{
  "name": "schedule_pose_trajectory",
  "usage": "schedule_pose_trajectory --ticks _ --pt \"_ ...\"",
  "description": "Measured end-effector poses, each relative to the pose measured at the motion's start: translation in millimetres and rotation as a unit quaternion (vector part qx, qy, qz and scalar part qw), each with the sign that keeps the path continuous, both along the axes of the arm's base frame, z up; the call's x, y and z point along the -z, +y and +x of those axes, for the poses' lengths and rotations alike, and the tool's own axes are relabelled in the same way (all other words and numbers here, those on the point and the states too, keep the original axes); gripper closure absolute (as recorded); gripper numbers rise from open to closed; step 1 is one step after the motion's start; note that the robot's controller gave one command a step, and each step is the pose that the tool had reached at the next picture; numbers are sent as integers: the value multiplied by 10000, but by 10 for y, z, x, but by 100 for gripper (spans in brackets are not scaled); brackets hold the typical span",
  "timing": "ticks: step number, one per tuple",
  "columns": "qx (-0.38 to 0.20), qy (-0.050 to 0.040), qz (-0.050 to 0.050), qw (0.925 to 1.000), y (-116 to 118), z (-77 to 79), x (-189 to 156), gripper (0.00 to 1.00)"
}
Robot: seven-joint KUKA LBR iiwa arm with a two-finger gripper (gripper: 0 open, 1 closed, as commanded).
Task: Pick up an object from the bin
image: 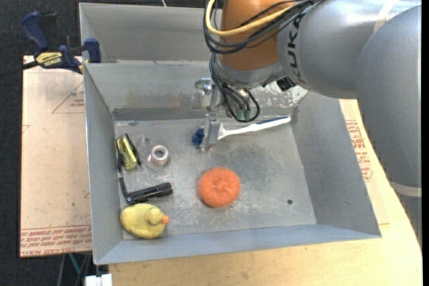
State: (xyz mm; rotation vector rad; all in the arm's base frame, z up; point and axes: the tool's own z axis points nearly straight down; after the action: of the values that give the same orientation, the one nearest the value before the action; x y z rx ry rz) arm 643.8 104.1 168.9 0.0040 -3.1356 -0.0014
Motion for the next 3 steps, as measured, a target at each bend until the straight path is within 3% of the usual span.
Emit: schedule_pose_trajectory --ticks 1,2,3 --pt "14 -40 3 10000 -9 18 -52 0" --pt "312 -18 -1 9995 -734 87 1007 0" --pt "-85 -135 27 9999 -724 142 318 0"
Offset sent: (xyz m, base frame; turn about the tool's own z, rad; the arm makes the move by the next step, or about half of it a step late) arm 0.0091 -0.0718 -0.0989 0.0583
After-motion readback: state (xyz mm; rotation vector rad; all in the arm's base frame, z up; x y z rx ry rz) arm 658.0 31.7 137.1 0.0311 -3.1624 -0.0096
